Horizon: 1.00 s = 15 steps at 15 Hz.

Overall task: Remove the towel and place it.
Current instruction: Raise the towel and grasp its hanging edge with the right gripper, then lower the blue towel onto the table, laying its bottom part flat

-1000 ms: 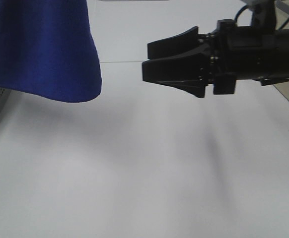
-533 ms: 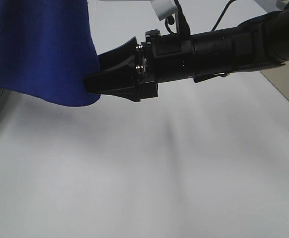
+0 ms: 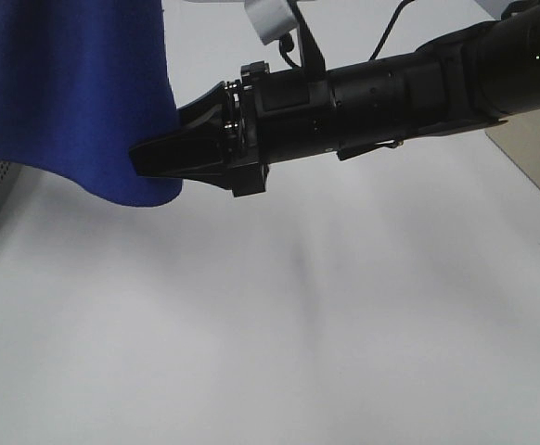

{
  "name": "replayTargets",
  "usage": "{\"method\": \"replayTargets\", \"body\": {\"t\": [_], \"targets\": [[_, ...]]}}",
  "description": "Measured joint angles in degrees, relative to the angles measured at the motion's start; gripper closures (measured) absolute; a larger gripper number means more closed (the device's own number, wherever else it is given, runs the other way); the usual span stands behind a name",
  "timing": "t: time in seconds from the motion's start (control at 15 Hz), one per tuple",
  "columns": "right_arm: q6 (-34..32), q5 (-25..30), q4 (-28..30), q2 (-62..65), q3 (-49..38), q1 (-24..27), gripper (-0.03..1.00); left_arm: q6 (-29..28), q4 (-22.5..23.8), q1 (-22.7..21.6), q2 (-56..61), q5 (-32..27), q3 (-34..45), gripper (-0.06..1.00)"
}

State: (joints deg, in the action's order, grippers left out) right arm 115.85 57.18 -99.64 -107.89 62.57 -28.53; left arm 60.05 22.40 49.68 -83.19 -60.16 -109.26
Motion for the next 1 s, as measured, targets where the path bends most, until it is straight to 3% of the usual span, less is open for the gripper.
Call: {"method": "replayTargets", "body": {"t": [0.27, 0.47, 0.53, 0.8, 1.0], "targets": [[0.0, -1.0, 0.0, -0.1, 0.0, -0.5, 0.54, -0.6, -0.6, 0.0, 0.0, 0.0, 0.0, 0.94], [-0.1, -1.0, 0.0, -0.1, 0.0, -0.5, 0.82, -1.6, -0.6, 0.0, 0.0, 0.0, 0.0, 0.94], [-2.7, -0.9, 0.0, -0.1, 0.0, -0.5, 0.95, -3.4, -0.6, 0.0, 0.0, 0.0, 0.0, 0.94], [-18.0, -3.8, 1.8, 0.9, 0.0, -0.5, 0.95, -10.0, -0.6, 0.0, -0.3, -0.1, 0.0, 0.94], [-29.9, -9.5, 11.2, 5.5, 0.0, -0.5, 0.95, -15.4, -0.5, 0.0, -1.7, 0.2, 0.0, 0.94]]}}
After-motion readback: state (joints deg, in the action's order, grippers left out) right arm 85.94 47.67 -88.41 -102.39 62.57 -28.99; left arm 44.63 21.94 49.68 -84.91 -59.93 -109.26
